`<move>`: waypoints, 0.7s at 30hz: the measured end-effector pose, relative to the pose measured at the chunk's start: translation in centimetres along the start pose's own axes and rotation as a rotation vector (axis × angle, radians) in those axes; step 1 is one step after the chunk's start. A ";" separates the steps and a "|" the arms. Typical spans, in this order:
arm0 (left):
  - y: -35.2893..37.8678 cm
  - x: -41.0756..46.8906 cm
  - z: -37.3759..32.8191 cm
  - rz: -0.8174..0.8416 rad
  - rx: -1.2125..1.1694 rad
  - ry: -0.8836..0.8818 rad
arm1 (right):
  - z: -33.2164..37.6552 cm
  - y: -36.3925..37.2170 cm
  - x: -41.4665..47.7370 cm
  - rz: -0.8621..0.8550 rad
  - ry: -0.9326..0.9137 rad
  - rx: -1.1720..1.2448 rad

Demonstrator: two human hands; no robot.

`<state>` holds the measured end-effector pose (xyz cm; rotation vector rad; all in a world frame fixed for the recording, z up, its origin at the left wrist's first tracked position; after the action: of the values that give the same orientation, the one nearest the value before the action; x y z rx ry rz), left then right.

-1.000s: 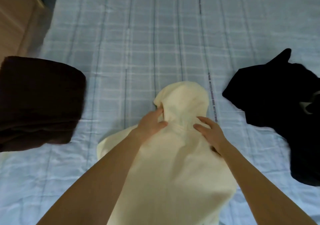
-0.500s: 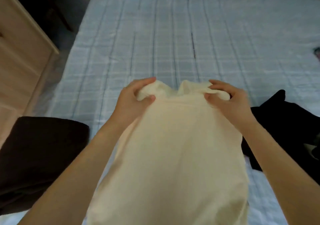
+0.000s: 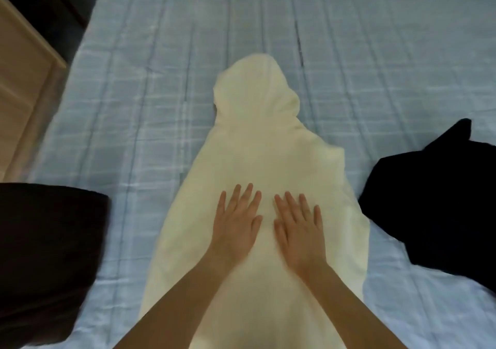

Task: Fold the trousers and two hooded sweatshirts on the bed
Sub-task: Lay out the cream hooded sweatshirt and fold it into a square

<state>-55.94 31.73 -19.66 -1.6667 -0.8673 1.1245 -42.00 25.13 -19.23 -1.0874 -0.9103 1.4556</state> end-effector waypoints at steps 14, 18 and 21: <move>6.1 1.3 1.8 -0.156 0.058 0.004 | -2.5 5.8 -0.8 -0.108 -0.049 -0.140; 5.5 0.9 1.8 -0.133 0.090 -0.022 | -2.4 5.5 -1.0 -0.149 -0.058 -0.131; 5.3 -1.4 1.3 0.005 0.055 -0.034 | -2.2 5.5 -1.2 -0.137 -0.051 -0.130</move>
<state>-57.36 29.17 -24.44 -1.6093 -0.8468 1.1730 -41.44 23.06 -24.85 -1.0648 -1.1067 1.3316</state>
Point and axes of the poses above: each hand's wrist, its own x-axis towards the middle knuckle, its own y-axis out of the palm, z = x × y, the point moved 6 cm from there along x, towards the middle knuckle, and after that the axes turned 14 degrees about -y, right-handed, at the moved point
